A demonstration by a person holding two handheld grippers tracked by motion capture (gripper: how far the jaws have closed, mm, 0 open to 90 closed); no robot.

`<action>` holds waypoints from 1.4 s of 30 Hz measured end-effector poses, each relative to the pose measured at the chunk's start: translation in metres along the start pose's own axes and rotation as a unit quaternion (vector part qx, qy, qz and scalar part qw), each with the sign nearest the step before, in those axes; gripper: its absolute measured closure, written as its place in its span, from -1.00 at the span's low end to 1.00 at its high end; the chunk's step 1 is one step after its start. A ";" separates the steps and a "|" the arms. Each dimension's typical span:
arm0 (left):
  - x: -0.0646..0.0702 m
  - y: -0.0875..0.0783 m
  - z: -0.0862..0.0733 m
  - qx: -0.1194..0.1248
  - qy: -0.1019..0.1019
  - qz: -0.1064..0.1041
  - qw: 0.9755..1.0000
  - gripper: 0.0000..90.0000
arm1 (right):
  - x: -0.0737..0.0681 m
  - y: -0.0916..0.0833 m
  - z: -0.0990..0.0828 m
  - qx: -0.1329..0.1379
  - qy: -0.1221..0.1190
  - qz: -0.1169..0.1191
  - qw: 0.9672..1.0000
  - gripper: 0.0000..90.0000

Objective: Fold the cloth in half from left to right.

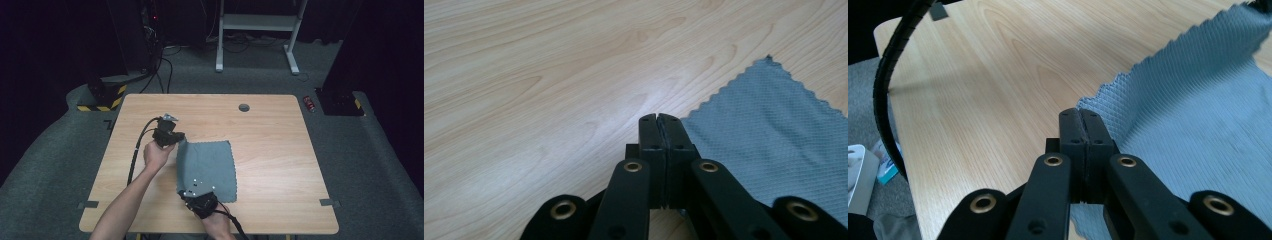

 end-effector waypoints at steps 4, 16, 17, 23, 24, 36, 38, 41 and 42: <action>0.006 0.006 0.003 -0.003 0.007 -0.006 1.000 0.99 | 0.006 -0.009 -0.008 0.001 0.014 -0.010 1.000 1.00; 0.022 0.025 0.004 -0.003 0.003 -0.017 1.000 0.99 | 0.018 -0.030 -0.021 -0.004 0.031 -0.034 0.999 1.00; 0.022 0.026 0.004 -0.003 0.006 -0.017 1.000 0.99 | 0.019 -0.032 -0.022 -0.005 0.033 -0.037 0.999 1.00; 0.028 0.032 0.005 -0.001 0.003 -0.021 1.000 0.99 | 0.026 -0.043 -0.026 -0.006 0.035 -0.051 0.998 1.00; 0.029 0.033 0.005 0.000 0.004 -0.022 1.000 0.99 | 0.027 -0.045 -0.026 -0.005 0.036 -0.054 0.998 1.00; 0.049 0.045 0.018 0.000 0.020 -0.042 0.999 0.99 | 0.033 -0.064 -0.034 -0.005 0.045 -0.073 0.996 1.00; 0.052 0.046 0.019 0.000 0.022 -0.044 0.999 0.99 | 0.034 -0.066 -0.034 -0.003 0.044 -0.077 0.996 1.00; 0.055 0.050 0.019 -0.004 0.025 -0.048 0.999 0.99 | 0.036 -0.071 -0.036 -0.001 0.046 -0.083 0.995 1.00; 0.056 0.051 0.019 -0.005 0.024 -0.048 0.999 0.99 | 0.036 -0.072 -0.037 0.000 0.046 -0.084 0.995 1.00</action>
Point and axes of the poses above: each handheld gripper's, and its own axes: y roughly forward along the jaws, z roughly out of its top, x roughly to its right, the point moved 3 cm from there along y, roughly forward along the jaws, and after that the axes turned 15 degrees about x, right-handed, at the moved point
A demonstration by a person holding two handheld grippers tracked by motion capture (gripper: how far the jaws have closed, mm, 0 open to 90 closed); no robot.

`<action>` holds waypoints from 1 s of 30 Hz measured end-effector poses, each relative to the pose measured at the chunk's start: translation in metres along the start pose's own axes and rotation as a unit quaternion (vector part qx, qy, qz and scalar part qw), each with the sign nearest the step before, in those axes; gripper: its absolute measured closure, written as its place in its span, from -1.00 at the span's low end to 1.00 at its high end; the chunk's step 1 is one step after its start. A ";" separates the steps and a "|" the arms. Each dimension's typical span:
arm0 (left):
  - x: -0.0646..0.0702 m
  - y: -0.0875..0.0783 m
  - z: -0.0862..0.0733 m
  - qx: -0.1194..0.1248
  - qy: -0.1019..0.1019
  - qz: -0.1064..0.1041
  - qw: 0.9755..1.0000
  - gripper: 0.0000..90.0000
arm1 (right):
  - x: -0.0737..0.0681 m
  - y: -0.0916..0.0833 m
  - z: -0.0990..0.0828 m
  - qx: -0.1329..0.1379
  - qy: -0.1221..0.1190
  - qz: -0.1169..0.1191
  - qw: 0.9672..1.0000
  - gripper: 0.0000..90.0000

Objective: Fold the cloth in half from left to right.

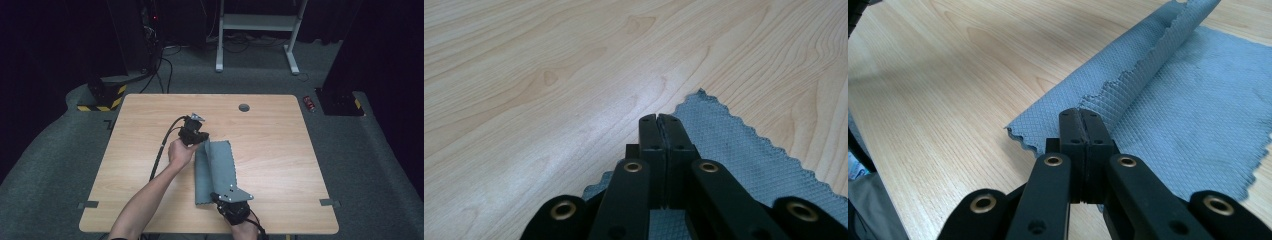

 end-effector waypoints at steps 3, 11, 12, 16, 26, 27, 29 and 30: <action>0.002 0.004 0.003 -0.003 0.002 -0.004 1.000 0.99 | 0.002 -0.002 -0.003 -0.001 0.002 -0.006 1.000 1.00; 0.015 0.012 0.013 -0.002 0.021 -0.008 1.000 0.99 | 0.010 -0.009 -0.008 0.000 0.007 -0.021 1.000 1.00; 0.017 0.014 0.014 -0.005 0.022 -0.007 1.000 0.99 | 0.011 -0.010 -0.009 0.000 0.009 -0.022 1.000 1.00; 0.020 0.021 0.013 -0.010 0.023 -0.006 1.000 0.99 | 0.017 -0.014 -0.012 -0.001 0.016 -0.032 0.999 1.00; 0.033 0.043 0.016 -0.024 0.034 -0.009 0.999 0.99 | 0.029 -0.021 -0.022 -0.010 0.033 -0.054 0.998 0.99; 0.034 0.045 0.016 -0.027 0.034 -0.010 0.999 0.99 | 0.030 -0.021 -0.023 -0.013 0.034 -0.056 0.998 1.00; 0.037 0.049 0.015 -0.027 0.036 -0.007 0.999 0.99 | 0.032 -0.021 -0.025 -0.017 0.037 -0.059 0.997 0.99; 0.037 0.050 0.015 -0.029 0.036 -0.007 0.999 0.99 | 0.033 -0.021 -0.026 -0.019 0.038 -0.061 0.997 0.99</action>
Point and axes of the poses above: each handheld gripper's, and its own axes: y roughly forward along the jaws, z roughly out of its top, x roughly to its right, the point moved 3 cm from there along y, roughly forward along the jaws, and after that the axes turned 15 degrees about x, right-handed, at the moved point
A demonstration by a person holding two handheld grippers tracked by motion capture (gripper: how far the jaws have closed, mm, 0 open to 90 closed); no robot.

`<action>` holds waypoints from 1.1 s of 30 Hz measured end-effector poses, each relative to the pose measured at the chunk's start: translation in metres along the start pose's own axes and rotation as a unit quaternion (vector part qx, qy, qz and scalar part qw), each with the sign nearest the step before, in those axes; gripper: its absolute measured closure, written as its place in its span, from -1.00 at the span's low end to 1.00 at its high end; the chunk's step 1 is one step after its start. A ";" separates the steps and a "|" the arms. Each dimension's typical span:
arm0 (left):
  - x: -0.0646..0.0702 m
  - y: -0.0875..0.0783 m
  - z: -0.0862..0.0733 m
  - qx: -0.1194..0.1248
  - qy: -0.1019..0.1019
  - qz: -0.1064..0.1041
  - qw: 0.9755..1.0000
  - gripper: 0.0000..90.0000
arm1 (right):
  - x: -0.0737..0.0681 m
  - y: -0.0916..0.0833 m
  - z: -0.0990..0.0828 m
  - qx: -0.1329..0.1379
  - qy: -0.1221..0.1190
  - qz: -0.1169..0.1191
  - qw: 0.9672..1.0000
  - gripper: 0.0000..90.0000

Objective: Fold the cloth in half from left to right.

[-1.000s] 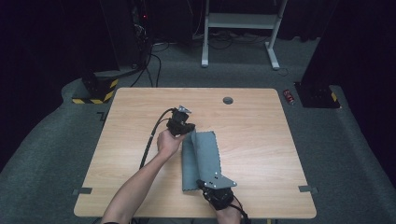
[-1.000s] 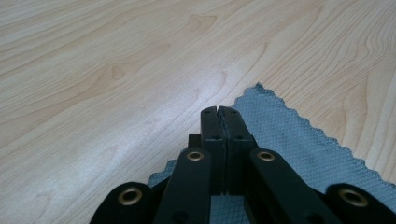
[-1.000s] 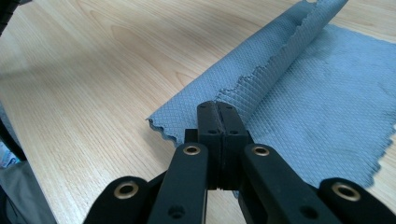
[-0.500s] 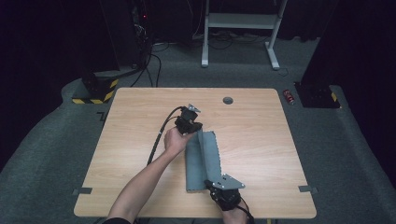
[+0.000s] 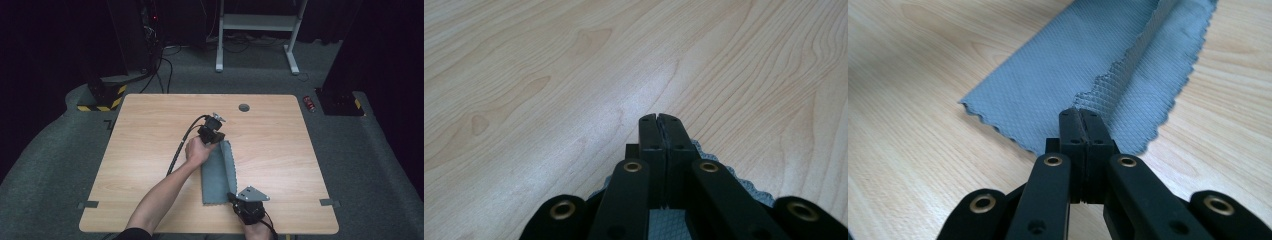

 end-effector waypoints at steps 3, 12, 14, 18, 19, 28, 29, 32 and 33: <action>0.000 0.005 -0.002 -0.006 -0.004 0.002 1.000 0.99 | 0.005 0.000 -0.002 -0.004 0.005 -0.006 1.000 0.99; 0.001 0.014 -0.006 -0.014 -0.008 0.005 1.000 0.98 | 0.011 0.002 -0.008 -0.019 0.001 -0.020 1.000 0.98; 0.002 0.016 -0.007 -0.015 -0.008 0.008 1.000 0.98 | 0.011 0.003 -0.009 -0.022 0.002 -0.024 0.999 0.98; 0.002 0.017 -0.007 -0.014 -0.006 0.014 1.000 0.94 | 0.013 0.003 -0.009 -0.027 0.001 -0.028 0.999 0.97; 0.001 0.017 -0.006 -0.012 -0.006 0.016 1.000 0.84 | 0.013 0.003 -0.009 -0.029 0.004 -0.028 0.999 0.96; 0.001 -0.015 0.002 0.040 -0.035 0.018 0.998 0.04 | 0.024 -0.009 0.001 0.005 0.009 -0.062 0.998 0.57; 0.001 -0.021 0.000 0.042 -0.029 0.017 0.999 0.03 | 0.025 -0.009 0.003 0.006 0.007 -0.061 0.998 0.57; 0.005 -0.039 -0.011 0.044 -0.018 0.014 0.999 -0.01 | 0.027 -0.008 0.007 0.006 -0.001 -0.056 0.998 0.57; 0.007 -0.045 -0.017 0.044 -0.017 0.010 0.999 -0.04 | 0.028 -0.007 0.008 0.005 -0.003 -0.054 0.999 0.57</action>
Point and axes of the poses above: each handheld gripper's, and its own axes: y roughly forward along the jaws, z roughly out of its top, x roughly to its right, the point moved 3 cm from there along y, roughly forward along the jaws, and after that the axes turned 15 degrees about x, right-handed, at the moved point
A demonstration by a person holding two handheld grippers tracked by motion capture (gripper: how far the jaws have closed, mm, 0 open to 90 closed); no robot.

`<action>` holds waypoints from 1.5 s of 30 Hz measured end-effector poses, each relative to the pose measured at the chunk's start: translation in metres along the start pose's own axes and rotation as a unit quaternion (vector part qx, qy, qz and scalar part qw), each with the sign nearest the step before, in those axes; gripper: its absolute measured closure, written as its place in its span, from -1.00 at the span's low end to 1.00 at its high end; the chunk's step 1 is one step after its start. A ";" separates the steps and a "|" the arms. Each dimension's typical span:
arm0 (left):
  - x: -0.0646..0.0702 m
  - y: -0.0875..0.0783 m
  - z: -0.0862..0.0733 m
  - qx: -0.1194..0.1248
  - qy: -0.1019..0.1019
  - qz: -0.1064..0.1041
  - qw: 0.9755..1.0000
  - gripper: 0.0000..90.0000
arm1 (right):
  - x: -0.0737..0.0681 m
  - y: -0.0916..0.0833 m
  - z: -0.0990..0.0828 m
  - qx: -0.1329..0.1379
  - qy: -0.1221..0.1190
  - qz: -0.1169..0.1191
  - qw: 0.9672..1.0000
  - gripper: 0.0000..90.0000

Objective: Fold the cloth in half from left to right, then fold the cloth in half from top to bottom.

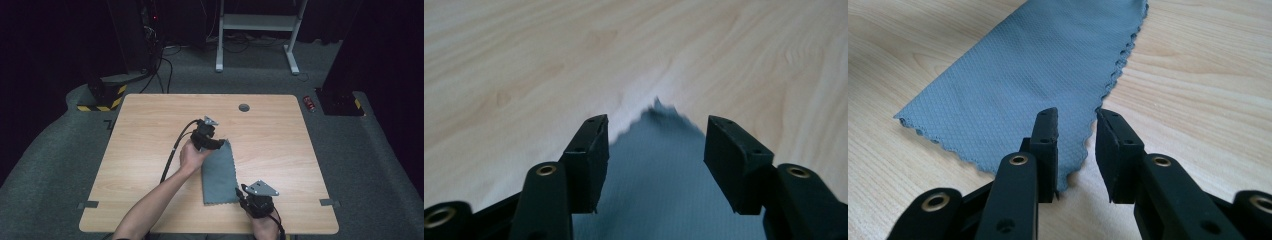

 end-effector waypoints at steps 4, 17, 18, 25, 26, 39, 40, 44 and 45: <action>0.009 -0.020 -0.025 -0.004 0.020 -0.010 1.000 -0.04 | -0.001 0.006 0.001 -0.005 -0.006 0.011 1.000 0.56; -0.012 -0.034 -0.075 -0.037 0.010 0.033 0.999 0.03 | -0.003 0.027 -0.008 -0.052 -0.029 0.038 0.997 0.64; -0.013 -0.035 -0.075 -0.037 0.009 0.036 0.999 0.02 | -0.003 0.027 -0.007 -0.053 -0.029 0.039 0.997 0.64; 0.014 -0.072 -0.080 0.000 -0.006 0.000 1.000 -0.02 | -0.002 0.026 -0.008 -0.049 -0.028 0.040 0.998 0.65; 0.019 -0.075 -0.082 -0.001 0.000 -0.005 1.000 -0.03 | -0.002 0.026 -0.008 -0.049 -0.028 0.040 0.998 0.65; 0.059 -0.093 -0.116 -0.034 0.054 0.000 0.998 -0.10 | -0.001 0.026 -0.009 -0.047 -0.035 0.048 0.997 0.65; 0.059 -0.095 -0.117 -0.036 0.053 0.002 0.998 -0.10 | 0.000 0.026 -0.008 -0.048 -0.035 0.051 0.997 0.66; 0.059 -0.102 -0.118 -0.040 0.054 0.010 0.998 -0.09 | 0.001 0.027 -0.007 -0.058 -0.035 0.055 0.996 0.64; 0.061 -0.104 -0.118 -0.038 0.052 0.005 0.998 -0.10 | 0.001 0.027 -0.006 -0.059 -0.034 0.052 0.996 0.59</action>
Point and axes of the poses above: each handheld gripper's, and its own axes: y roughly forward along the jaws, z roughly out of its top, x roughly to its right, the point moved 3 cm from there along y, roughly forward along the jaws, and after that the axes turned 15 degrees about x, right-handed, at the moved point
